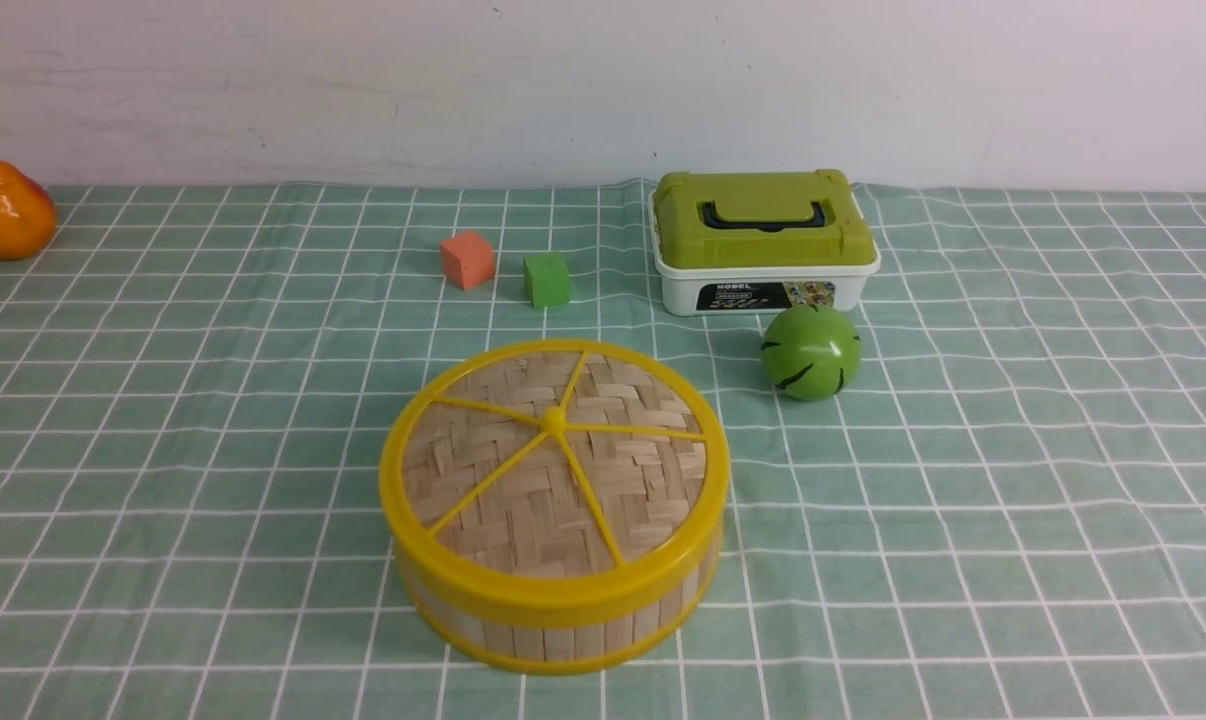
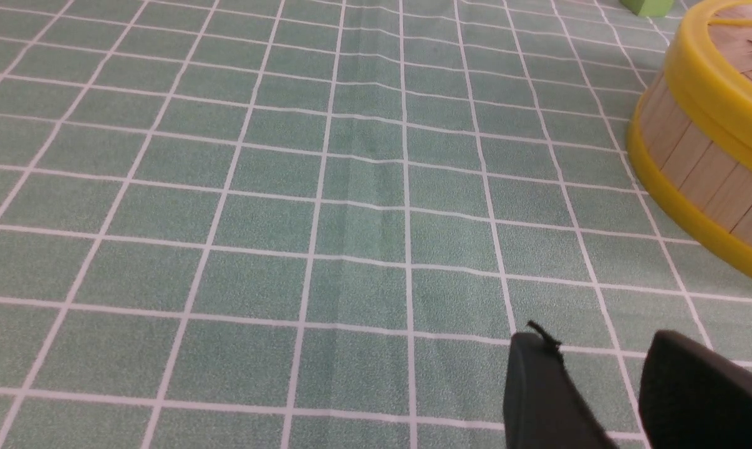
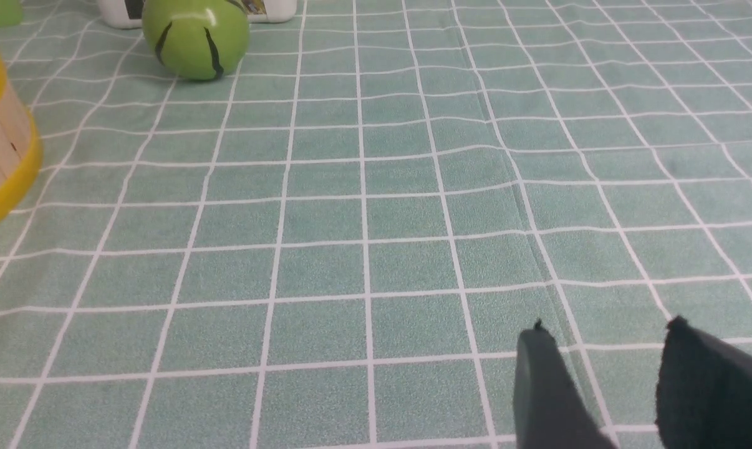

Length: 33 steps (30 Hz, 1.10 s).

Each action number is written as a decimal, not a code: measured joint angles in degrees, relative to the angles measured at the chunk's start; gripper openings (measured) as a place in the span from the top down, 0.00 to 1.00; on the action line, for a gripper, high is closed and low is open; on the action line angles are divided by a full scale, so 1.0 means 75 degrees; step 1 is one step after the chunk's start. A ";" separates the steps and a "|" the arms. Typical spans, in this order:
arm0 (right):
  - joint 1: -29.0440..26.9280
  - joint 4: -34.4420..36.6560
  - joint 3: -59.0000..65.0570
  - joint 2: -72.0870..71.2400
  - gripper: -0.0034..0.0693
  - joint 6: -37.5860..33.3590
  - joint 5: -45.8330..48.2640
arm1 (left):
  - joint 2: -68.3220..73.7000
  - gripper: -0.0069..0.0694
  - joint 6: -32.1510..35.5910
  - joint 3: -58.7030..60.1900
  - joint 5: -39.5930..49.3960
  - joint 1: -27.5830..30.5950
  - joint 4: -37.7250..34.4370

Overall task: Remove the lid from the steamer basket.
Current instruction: Use the right arm to lift the lid of the steamer

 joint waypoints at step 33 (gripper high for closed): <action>0.0000 0.6371 0.0059 0.0000 0.62 0.2435 -0.0723 | 0.0000 0.60 0.0000 0.0000 0.0000 0.0000 0.0000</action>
